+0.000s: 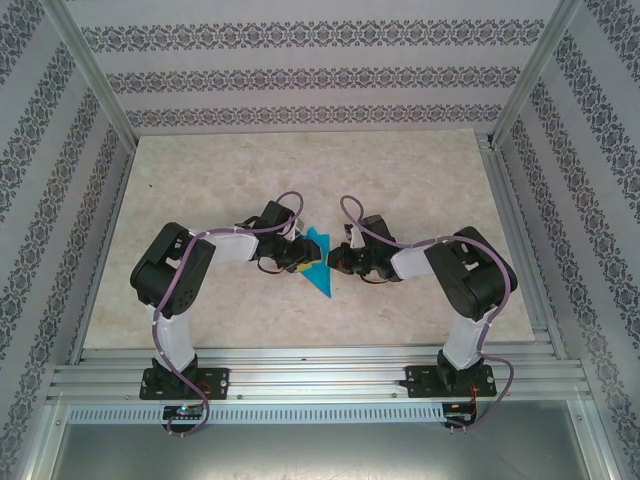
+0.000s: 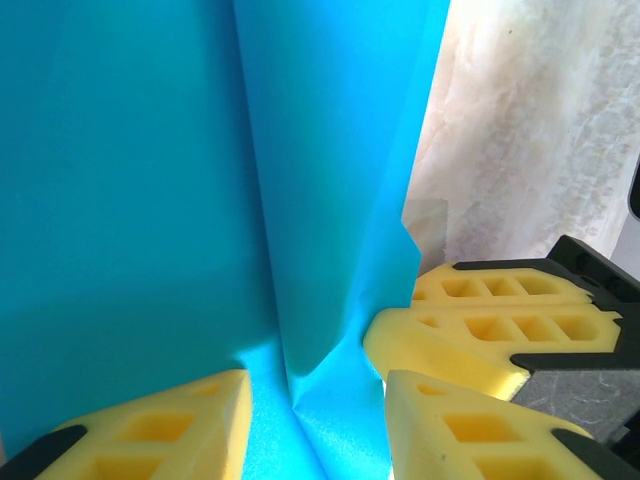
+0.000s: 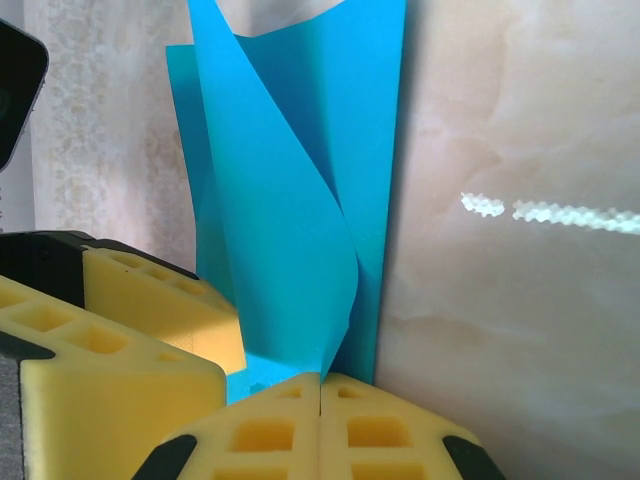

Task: Fold a paper plane with a square sheet of paper (fold left side to right side)
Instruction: Fourth fold the wing at the center of the table.

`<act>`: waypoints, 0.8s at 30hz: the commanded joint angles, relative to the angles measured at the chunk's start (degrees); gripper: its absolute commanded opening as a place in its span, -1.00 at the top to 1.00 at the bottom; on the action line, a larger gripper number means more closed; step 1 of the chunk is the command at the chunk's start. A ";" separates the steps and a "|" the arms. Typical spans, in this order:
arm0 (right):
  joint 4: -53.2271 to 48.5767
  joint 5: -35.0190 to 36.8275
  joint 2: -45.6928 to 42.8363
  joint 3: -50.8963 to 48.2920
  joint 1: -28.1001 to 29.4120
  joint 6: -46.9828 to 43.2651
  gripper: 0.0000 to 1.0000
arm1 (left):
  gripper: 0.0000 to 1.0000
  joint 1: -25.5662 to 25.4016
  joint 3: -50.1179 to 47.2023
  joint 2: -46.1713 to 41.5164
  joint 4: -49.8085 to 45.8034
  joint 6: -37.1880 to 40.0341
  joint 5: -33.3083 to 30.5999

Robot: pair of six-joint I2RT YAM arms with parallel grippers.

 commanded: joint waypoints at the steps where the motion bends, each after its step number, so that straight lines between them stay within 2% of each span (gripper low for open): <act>1: -0.12 1.08 -0.13 0.04 -0.27 -0.40 0.94 | 0.16 -0.54 -2.01 4.76 -4.18 1.74 -6.51; 16: -2.96 1.34 0.52 1.39 -0.84 -1.94 0.94 | 0.16 -0.57 -1.99 4.46 -4.01 1.77 -5.97; 24: -6.36 1.38 2.56 0.84 -0.53 -3.47 0.94 | 0.10 -0.57 0.54 -0.70 -5.25 2.89 -2.98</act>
